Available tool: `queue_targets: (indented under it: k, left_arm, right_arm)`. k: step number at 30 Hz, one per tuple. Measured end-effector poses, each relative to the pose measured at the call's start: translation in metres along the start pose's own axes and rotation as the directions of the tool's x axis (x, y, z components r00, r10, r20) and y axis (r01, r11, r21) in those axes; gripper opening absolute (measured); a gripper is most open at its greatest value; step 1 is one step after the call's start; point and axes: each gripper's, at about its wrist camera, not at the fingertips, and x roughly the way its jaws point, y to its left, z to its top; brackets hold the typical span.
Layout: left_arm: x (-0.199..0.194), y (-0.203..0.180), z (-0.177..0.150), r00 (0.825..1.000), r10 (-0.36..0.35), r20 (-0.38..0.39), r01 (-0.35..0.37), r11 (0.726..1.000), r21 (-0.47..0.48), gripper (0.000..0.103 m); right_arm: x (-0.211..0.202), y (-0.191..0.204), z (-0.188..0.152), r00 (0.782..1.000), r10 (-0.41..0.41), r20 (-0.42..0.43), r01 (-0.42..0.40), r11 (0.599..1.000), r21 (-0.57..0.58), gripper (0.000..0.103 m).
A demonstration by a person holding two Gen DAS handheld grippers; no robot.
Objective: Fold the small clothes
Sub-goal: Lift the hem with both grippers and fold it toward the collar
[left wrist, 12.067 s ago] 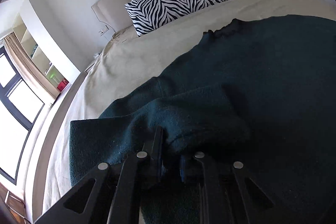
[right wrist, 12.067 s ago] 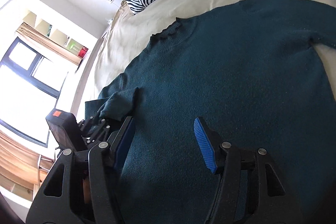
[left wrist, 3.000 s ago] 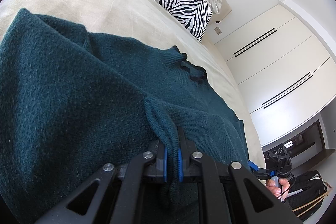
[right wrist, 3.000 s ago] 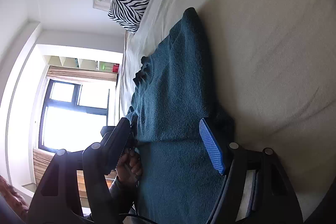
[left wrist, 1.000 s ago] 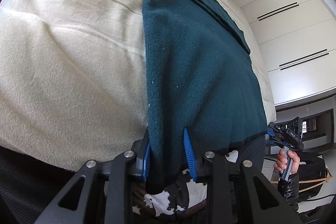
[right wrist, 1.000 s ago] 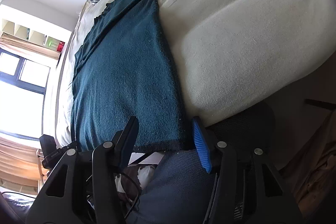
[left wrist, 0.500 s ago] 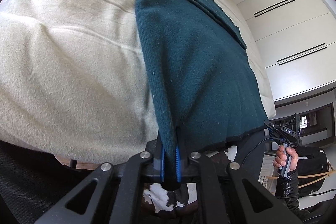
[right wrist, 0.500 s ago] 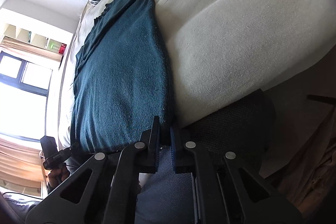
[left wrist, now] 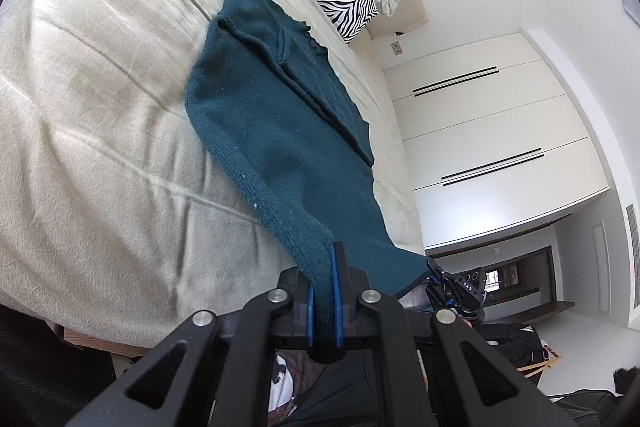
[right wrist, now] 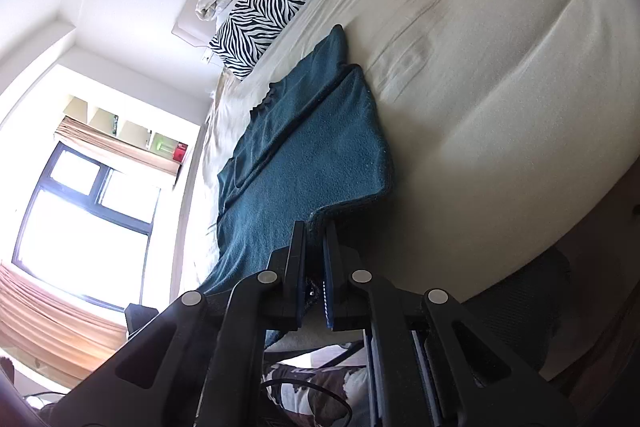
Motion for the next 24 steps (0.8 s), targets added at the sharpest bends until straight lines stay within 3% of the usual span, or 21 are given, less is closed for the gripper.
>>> queue_targets:
  k: [9, 24]
  left_arm:
    - [0.009, -0.013, 0.038, 0.990, -0.113, 0.083, 0.116, 0.992, -0.040, 0.008]
    - [0.034, -0.011, 0.140, 0.974, -0.128, 0.188, 0.142, 0.988, -0.060, 0.008]
  right_arm:
    - [0.017, 0.025, 0.047, 0.991, 0.084, 0.107, -0.085, 0.996, 0.004, 0.006]
    - [0.098, 0.044, 0.154, 0.979, 0.017, 0.203, -0.016, 1.000, -0.007, 0.006]
